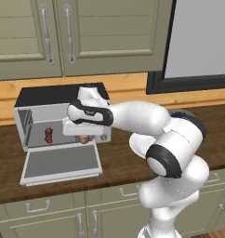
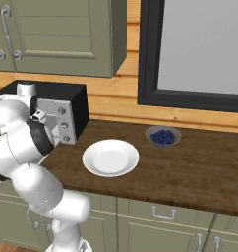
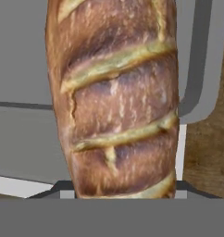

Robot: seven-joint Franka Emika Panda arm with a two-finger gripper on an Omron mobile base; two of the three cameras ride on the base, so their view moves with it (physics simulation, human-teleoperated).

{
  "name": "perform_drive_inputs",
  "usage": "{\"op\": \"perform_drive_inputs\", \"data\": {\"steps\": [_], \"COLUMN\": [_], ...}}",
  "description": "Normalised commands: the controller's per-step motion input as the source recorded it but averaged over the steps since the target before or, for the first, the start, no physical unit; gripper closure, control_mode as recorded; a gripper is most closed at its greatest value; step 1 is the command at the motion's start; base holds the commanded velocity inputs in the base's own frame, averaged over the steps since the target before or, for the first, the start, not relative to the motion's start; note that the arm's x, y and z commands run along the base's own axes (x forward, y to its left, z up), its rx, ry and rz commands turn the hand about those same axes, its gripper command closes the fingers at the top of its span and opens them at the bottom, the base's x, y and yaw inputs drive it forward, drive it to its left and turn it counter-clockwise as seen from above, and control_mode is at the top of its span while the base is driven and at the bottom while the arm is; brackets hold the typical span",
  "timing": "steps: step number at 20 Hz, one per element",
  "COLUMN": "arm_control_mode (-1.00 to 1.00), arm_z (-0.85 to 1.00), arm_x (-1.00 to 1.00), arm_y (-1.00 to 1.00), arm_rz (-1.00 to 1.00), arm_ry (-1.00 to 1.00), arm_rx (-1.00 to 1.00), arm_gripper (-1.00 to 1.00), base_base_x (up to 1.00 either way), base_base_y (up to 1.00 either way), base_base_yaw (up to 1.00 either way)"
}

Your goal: Pick up the kebab skewer and baguette bread, and place them inside the toaster oven. Close the toaster oven door and start by setting the timer.

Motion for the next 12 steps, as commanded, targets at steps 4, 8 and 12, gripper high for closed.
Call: {"op": "perform_drive_inputs", "data": {"steps": [4,8,12], "arm_control_mode": [-1.00,-1.00,-1.00], "arm_z": [-0.11,-0.22,-0.25], "arm_x": [0.51,0.30,0.39], "arm_y": [0.00,0.04,0.11], "arm_rz": [0.00,0.00,0.00], "arm_ry": [0.00,0.00,0.00], "arm_rx": [-0.02,-0.03,-0.01], "arm_gripper": [1.00,1.00,1.00], "base_base_x": [0.00,0.00,0.00], "base_base_y": [0.00,0.00,0.00], "base_base_yaw": [0.00,0.00,0.00]}}
